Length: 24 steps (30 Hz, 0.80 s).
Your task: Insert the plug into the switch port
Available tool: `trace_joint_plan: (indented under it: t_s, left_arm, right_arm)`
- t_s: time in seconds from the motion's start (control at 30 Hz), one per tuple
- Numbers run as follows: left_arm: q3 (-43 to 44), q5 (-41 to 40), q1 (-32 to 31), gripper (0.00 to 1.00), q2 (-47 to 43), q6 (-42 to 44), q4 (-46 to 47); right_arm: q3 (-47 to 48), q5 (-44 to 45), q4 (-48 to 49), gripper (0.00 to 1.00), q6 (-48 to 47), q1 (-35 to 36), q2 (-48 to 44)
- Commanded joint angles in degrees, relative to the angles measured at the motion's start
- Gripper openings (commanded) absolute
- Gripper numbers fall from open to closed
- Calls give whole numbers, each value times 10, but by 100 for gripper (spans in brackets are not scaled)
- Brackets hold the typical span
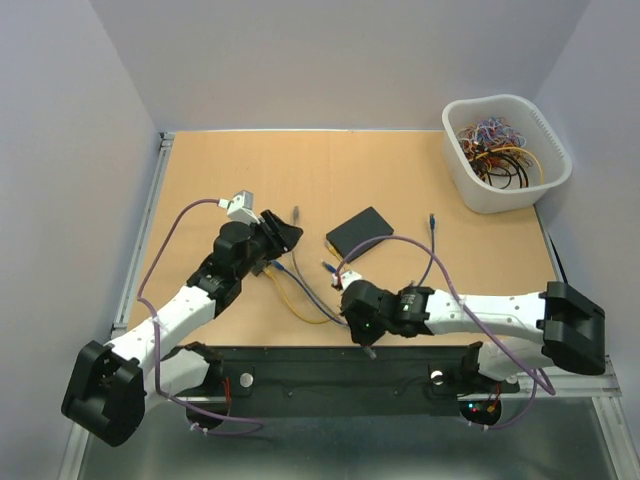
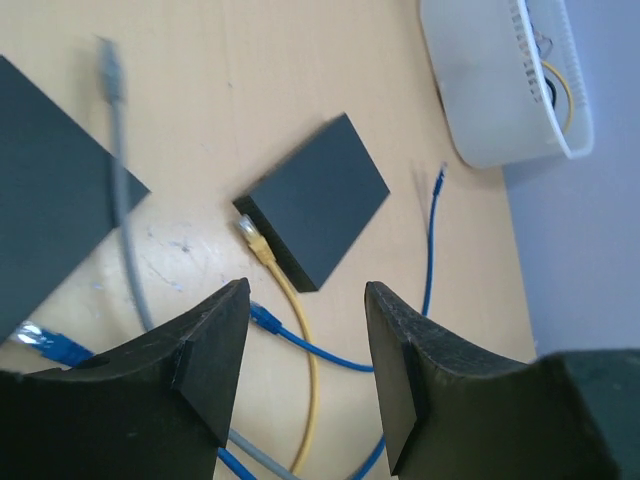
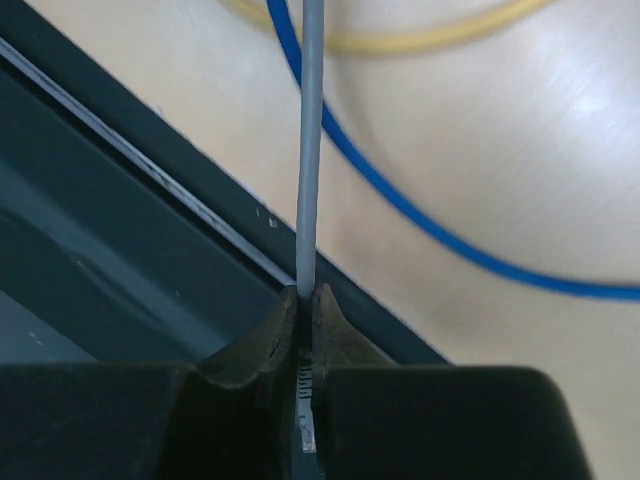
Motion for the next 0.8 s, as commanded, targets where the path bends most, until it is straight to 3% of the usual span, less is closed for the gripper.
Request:
trace_joint_plan:
  t_s: [0.0, 0.03, 0.13, 0.3, 0.43, 0.5, 0.63, 0.77]
  left_arm:
    - [34, -55, 23, 61, -40, 31, -64]
    - [33, -51, 34, 61, -52, 33, -66]
    - [24, -26, 60, 61, -69, 32, -67]
    - [16, -7, 72, 61, -76, 31, -68]
    - [14, 0, 73, 61, -74, 30, -65]
    - [13, 3, 74, 60, -75, 30, -59]
    - [12, 6, 73, 61, -77, 32, -58]
    - [8, 8, 73, 60, -77, 33, -52]
  right_arm:
    - [29, 44, -78, 17, 64, 54, 22]
    - [34, 48, -89, 40, 72, 73, 35]
    - [50, 79, -118, 69, 101, 98, 36]
    - [97, 179, -123, 86, 137, 99, -39]
    - [143, 292, -112, 93, 136, 94, -98]
    - [154, 303, -85, 93, 109, 60, -105]
    - [170, 200, -13, 86, 46, -54, -71]
    - [233, 136, 33, 77, -2, -132, 53]
